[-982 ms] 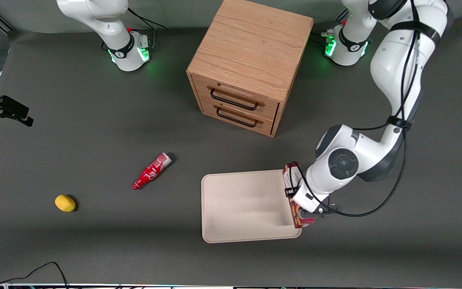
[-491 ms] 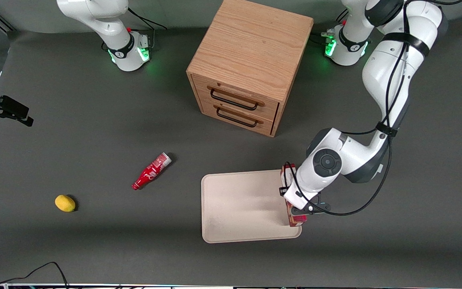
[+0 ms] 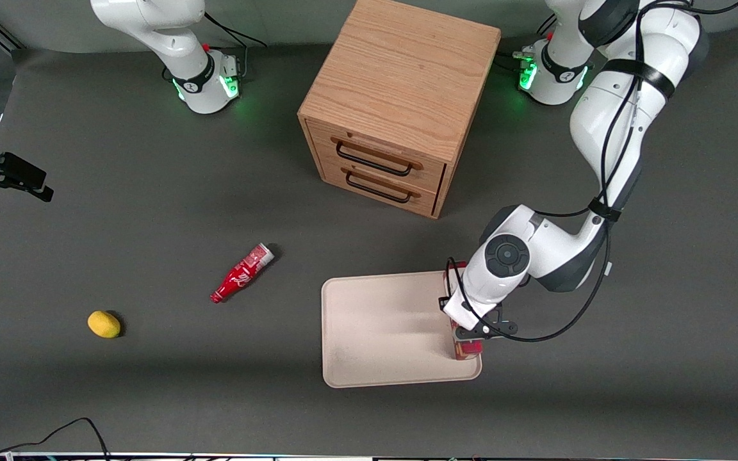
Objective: Place red cookie box on tray
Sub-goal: 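Lower the box onto the tray's rim area and open the left gripper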
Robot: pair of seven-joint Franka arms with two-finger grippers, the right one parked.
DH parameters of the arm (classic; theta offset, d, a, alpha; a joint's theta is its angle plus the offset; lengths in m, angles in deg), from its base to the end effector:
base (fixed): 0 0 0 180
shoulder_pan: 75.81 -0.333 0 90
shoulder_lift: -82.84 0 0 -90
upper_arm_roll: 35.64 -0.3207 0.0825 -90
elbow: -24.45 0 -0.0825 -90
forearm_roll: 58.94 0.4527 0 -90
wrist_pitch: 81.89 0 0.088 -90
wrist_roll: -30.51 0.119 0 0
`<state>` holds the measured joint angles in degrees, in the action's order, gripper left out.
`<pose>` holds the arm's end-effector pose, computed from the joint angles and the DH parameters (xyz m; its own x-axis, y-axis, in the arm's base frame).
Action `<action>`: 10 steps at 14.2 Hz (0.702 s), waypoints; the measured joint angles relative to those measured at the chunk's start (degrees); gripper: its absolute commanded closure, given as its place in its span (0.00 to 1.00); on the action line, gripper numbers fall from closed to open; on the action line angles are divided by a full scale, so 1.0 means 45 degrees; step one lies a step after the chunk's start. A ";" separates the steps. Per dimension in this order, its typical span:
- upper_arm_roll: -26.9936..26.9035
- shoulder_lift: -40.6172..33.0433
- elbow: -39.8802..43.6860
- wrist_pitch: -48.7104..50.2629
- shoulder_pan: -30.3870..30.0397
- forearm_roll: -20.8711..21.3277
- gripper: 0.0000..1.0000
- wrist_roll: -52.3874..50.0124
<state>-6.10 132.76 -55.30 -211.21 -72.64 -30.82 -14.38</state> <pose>0.7215 -0.3510 0.1938 0.9902 0.1009 0.0967 0.0948 -0.9933 0.0656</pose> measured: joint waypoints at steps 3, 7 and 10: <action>0.0012 -0.0115 0.0093 0.0020 -0.0057 -0.0039 0.00 -0.0071; 0.0085 -0.1337 0.0609 0.2045 -0.0164 -0.0766 0.00 -0.0106; 0.0071 -0.3334 0.0785 0.4489 -0.0263 -0.1796 0.00 -0.0051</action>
<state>-5.78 117.76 -51.76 -191.01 -73.82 -38.90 -14.61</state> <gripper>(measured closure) 0.000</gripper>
